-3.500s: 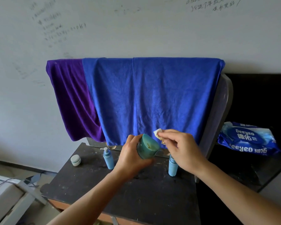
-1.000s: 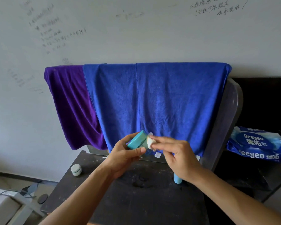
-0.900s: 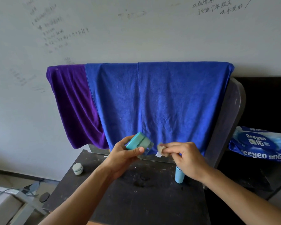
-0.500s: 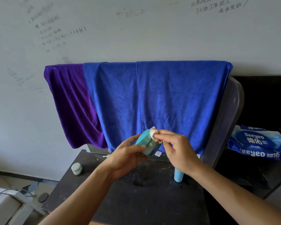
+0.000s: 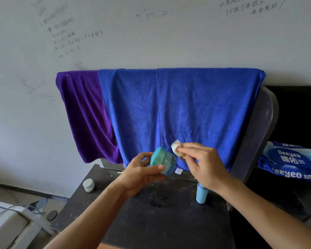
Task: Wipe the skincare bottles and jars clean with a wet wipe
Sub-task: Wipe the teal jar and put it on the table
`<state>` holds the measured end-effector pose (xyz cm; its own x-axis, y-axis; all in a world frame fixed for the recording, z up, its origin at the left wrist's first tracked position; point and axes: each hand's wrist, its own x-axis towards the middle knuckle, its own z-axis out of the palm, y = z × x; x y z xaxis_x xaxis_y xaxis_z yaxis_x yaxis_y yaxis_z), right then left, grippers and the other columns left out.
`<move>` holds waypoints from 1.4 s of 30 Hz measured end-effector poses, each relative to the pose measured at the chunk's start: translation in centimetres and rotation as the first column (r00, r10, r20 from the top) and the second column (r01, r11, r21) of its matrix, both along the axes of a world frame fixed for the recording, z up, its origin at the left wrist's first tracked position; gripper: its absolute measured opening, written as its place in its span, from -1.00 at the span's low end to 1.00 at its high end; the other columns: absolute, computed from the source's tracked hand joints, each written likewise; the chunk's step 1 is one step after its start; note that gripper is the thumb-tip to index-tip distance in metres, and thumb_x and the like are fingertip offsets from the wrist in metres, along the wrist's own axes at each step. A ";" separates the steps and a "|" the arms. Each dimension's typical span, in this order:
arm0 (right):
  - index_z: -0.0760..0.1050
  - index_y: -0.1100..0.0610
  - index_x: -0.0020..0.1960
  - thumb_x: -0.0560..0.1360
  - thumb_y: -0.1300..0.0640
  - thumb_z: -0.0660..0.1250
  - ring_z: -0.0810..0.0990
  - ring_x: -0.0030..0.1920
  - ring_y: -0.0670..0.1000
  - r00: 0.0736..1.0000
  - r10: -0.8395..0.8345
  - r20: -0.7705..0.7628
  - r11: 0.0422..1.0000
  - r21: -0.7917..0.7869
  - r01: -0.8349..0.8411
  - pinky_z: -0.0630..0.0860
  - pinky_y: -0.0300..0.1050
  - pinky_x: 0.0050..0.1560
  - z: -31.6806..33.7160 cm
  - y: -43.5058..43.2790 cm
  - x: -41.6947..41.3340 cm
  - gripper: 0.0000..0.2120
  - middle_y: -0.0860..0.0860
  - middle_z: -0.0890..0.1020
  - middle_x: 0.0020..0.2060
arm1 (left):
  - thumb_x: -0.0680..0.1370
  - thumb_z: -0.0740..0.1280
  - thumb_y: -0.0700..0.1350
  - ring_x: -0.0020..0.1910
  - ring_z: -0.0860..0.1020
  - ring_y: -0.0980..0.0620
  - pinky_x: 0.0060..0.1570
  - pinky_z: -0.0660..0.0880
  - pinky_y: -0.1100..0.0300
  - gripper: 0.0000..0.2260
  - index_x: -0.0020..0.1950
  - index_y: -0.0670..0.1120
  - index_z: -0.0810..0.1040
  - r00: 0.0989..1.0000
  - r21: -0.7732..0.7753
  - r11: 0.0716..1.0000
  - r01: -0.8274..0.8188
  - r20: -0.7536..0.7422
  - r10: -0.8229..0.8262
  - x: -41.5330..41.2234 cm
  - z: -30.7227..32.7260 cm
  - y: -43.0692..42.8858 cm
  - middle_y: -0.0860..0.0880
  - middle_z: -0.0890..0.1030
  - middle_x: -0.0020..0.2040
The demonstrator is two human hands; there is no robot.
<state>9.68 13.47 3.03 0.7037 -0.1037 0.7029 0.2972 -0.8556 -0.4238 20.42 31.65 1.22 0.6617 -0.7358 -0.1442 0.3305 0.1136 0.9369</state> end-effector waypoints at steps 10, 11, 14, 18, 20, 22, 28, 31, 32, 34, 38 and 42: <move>0.66 0.15 -0.02 0.40 0.35 0.29 0.65 0.00 -0.06 0.996 -0.011 -0.092 1.000 -0.017 0.009 0.53 -0.27 0.04 -3.0 -0.2 -1.1 -0.75 -0.05 0.69 -0.05 | 0.31 0.49 -0.33 -0.03 0.62 -0.26 -0.02 0.61 -0.11 -0.42 0.29 -0.20 0.40 0.991 -0.027 0.994 -0.108 -0.077 0.106 0.8 -0.8 0.6 -0.30 0.58 0.04; 0.66 0.16 -0.02 0.41 0.35 0.29 0.65 -0.01 -0.07 0.998 -0.028 -0.060 1.000 -0.004 0.028 0.53 -0.27 0.04 -2.6 -0.2 -1.0 -0.76 -0.05 0.69 -0.05 | 0.31 0.51 -0.31 -0.06 0.64 -0.22 -0.06 0.62 -0.06 -0.42 0.28 -0.25 0.39 0.989 -0.012 0.992 -0.129 -0.078 0.128 0.8 -0.8 0.4 -0.27 0.61 0.00; 0.64 0.19 0.00 0.43 0.34 0.27 0.60 0.06 -0.08 0.997 -0.017 0.070 0.998 -0.058 0.021 0.52 -0.25 0.10 -0.8 1.7 0.1 -0.76 -0.01 0.68 0.00 | 0.31 0.49 -0.24 -0.14 0.67 -0.13 -0.19 0.62 0.10 -0.45 0.23 -0.28 0.37 0.986 -0.007 0.989 -0.151 -0.071 0.150 0.3 -0.7 -0.5 -0.21 0.66 -0.08; 0.61 0.17 0.08 0.46 0.33 0.21 0.55 0.20 -0.02 0.999 0.001 0.047 0.989 -0.146 0.006 0.47 -0.19 0.22 -0.5 3.3 1.4 -0.71 0.00 0.65 0.11 | 0.23 0.58 -0.10 -0.06 0.65 -0.17 -0.07 0.61 -0.01 -0.35 0.18 -0.30 0.39 0.986 -0.061 0.987 -0.149 -0.078 0.144 0.0 -0.9 -1.5 -0.28 0.59 0.03; 0.63 0.17 0.05 0.50 0.30 0.19 0.54 0.23 -0.02 0.998 0.027 0.055 0.976 -0.215 -0.015 0.46 -0.19 0.26 -1.2 3.4 1.0 -0.74 0.00 0.65 0.11 | 0.20 0.63 -0.02 -0.05 0.65 -0.17 -0.03 0.60 -0.03 -0.37 0.12 -0.33 0.52 0.992 -0.088 0.990 -0.108 -0.069 0.102 0.2 -0.9 -1.3 -0.27 0.62 -0.01; 0.65 0.15 -0.04 0.51 0.29 0.21 0.57 0.18 -0.04 0.997 0.073 0.027 0.959 -0.276 -0.063 0.51 -0.19 0.20 -2.7 3.1 0.2 -0.77 -0.02 0.67 0.06 | 0.34 0.50 -0.02 -0.15 0.68 -0.09 -0.14 0.64 0.06 -0.69 -0.08 -0.23 0.68 0.992 -0.107 0.990 -0.097 -0.089 0.087 0.0 -0.6 -0.9 -0.21 0.68 -0.12; 0.64 0.22 -0.02 0.42 0.39 0.29 0.63 0.07 0.03 0.993 -0.080 0.085 0.993 -0.082 0.087 0.50 -0.17 0.18 -3.4 0.9 0.3 -0.77 0.05 0.68 0.00 | 0.37 0.40 0.08 -0.13 0.63 -0.12 -0.10 0.57 0.02 -0.57 0.13 -0.14 0.51 0.962 0.014 0.976 -0.217 -0.165 0.216 0.2 -0.3 -0.7 -0.22 0.59 0.01; 0.62 0.26 0.04 0.44 0.41 0.28 0.60 0.13 0.05 0.979 -0.083 0.187 0.993 -0.070 0.097 0.50 -0.13 0.21 -1.8 3.0 1.3 -0.76 0.08 0.65 0.06 | 0.39 0.39 0.11 -0.08 0.62 -0.05 0.09 0.49 0.07 -0.58 0.08 -0.18 0.64 0.971 0.028 0.990 -0.137 -0.194 0.140 -0.2 -0.3 -1.5 -0.19 0.63 0.01; 0.62 0.25 0.05 0.46 0.39 0.28 0.58 0.17 0.04 0.981 -0.056 0.183 0.994 -0.083 0.072 0.47 -0.13 0.25 -2.0 3.8 1.5 -0.76 0.07 0.65 0.09 | 0.40 0.38 0.11 -0.06 0.62 -0.04 0.15 0.48 0.06 -0.61 0.05 -0.15 0.68 0.968 0.005 0.994 -0.114 -0.225 0.112 -0.4 -0.1 -1.7 -0.17 0.63 0.00; 0.63 0.24 0.05 0.49 0.37 0.27 0.55 0.22 0.00 0.987 0.011 0.163 0.991 -0.134 0.011 0.45 -0.14 0.28 -2.9 4.6 1.5 -0.79 0.05 0.64 0.12 | 0.44 0.37 0.13 -0.08 0.61 -0.02 0.15 0.48 0.08 -0.61 0.04 -0.15 0.68 0.956 -0.028 0.995 -0.096 -0.281 0.084 -0.5 0.0 -1.8 -0.14 0.64 -0.05; 0.65 0.20 -0.06 0.48 0.33 0.30 0.60 0.13 -0.03 0.996 0.045 0.074 0.991 -0.128 -0.035 0.49 -0.19 0.20 -5.6 2.5 0.5 -0.84 0.03 0.67 0.05 | 0.47 0.36 0.12 -0.19 0.65 -0.12 -0.06 0.59 0.03 -0.58 -0.06 -0.25 0.68 0.916 0.020 0.985 -0.173 -0.364 0.168 0.2 0.0 -1.1 -0.23 0.65 -0.09; 0.66 0.20 -0.05 0.38 0.40 0.35 0.62 0.04 -0.10 0.990 -0.124 0.070 0.990 0.073 0.119 0.47 -0.34 0.15 -4.9 0.4 0.4 -0.78 0.01 0.69 -0.04 | 0.39 0.37 0.17 -0.09 0.58 -0.11 0.06 0.48 0.04 -0.60 -0.14 -0.18 0.72 0.918 0.035 0.983 -0.178 -0.354 0.179 0.4 -0.1 -0.7 -0.20 0.66 -0.10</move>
